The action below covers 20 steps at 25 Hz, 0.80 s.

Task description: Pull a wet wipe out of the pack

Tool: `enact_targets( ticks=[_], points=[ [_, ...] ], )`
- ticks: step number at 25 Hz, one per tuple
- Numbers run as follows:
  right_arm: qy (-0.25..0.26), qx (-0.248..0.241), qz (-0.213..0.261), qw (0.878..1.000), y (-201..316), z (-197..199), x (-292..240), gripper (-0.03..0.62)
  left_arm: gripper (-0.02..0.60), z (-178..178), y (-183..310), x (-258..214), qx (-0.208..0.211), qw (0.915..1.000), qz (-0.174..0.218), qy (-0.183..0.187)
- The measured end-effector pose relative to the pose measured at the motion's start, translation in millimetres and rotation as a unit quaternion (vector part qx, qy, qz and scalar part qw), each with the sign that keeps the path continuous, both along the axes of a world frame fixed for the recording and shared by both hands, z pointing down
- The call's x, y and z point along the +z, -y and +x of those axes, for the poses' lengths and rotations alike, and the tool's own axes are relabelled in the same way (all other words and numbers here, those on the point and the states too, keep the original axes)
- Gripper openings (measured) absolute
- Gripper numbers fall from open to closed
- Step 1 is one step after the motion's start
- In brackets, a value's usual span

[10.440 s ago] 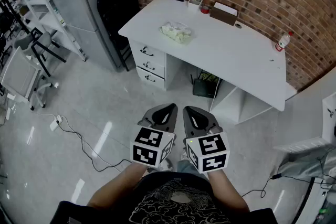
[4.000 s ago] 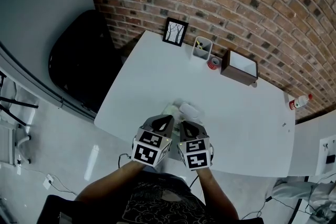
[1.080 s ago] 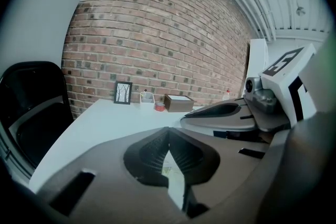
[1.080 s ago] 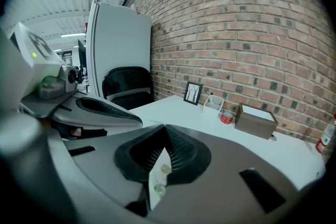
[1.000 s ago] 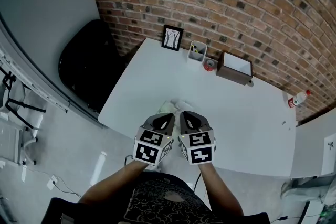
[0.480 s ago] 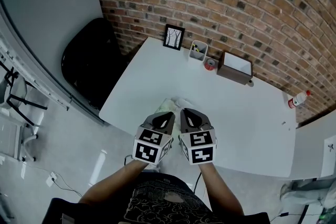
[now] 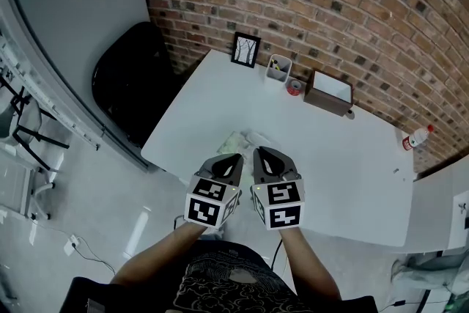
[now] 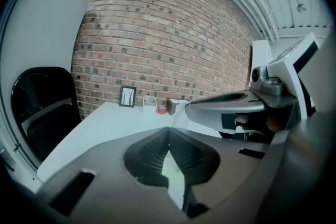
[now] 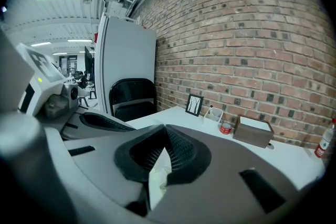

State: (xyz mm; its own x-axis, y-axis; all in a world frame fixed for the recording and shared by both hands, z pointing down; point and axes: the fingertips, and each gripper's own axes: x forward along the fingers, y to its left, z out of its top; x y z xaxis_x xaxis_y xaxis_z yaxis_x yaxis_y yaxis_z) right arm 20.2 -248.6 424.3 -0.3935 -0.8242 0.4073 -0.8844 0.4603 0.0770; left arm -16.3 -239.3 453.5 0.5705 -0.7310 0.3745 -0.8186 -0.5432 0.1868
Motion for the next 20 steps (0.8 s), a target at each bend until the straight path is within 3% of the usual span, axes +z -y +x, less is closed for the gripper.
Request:
enact_targets(
  ticks=[20],
  points=[
    [0.013, -0.029, 0.021, 0.999, -47.4, 0.8, -19.2, 0.017, 0.012, -2.8, -48.7, -15.3, -0.038, 0.9991, 0.018, -0.006]
  ],
)
